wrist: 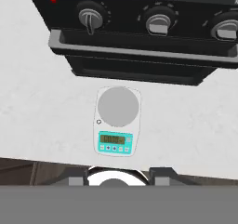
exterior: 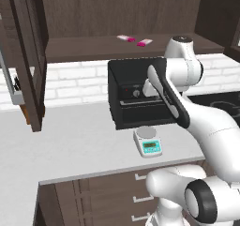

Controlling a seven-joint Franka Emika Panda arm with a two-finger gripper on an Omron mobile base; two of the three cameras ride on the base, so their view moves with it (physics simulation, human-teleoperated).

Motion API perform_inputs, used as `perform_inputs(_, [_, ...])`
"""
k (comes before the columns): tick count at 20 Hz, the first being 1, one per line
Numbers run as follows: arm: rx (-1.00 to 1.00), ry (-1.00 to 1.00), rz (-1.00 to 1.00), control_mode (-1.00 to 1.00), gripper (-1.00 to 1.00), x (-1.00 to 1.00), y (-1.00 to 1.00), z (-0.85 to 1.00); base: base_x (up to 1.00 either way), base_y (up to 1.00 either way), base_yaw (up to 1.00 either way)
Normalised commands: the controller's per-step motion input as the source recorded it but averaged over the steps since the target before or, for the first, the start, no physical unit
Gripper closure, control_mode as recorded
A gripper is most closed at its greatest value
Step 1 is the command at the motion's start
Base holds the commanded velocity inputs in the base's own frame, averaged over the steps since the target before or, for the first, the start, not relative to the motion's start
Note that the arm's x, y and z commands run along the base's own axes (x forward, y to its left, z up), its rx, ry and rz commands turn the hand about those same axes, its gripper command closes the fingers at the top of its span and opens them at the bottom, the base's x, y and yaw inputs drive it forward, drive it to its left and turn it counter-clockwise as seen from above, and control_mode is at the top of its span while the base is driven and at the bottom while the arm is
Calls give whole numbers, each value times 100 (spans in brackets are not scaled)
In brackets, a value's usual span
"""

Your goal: Pick the bar and place it on the digital scale for weighing, and close the cabinet.

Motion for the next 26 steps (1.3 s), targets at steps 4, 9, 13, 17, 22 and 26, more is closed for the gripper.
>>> perform_inputs(4, [0,-5,0,-100,-100,-27,3,0,0,0,0])
perform_inputs(9, [-3,-24,0,-100,-100,-62,3,15,0,0,0])
perform_inputs(13, [-2,-24,0,-100,-100,-44,0,65,0,0,0])
perform_inputs(17, [0,-25,-1,-100,-100,-33,2,75,0,0,0])
perform_inputs(22, [0,-33,0,-100,-100,-7,13,55,0,0,0])
perform_inputs(26, [0,-33,-1,-100,-100,0,3,36,0,0,0])
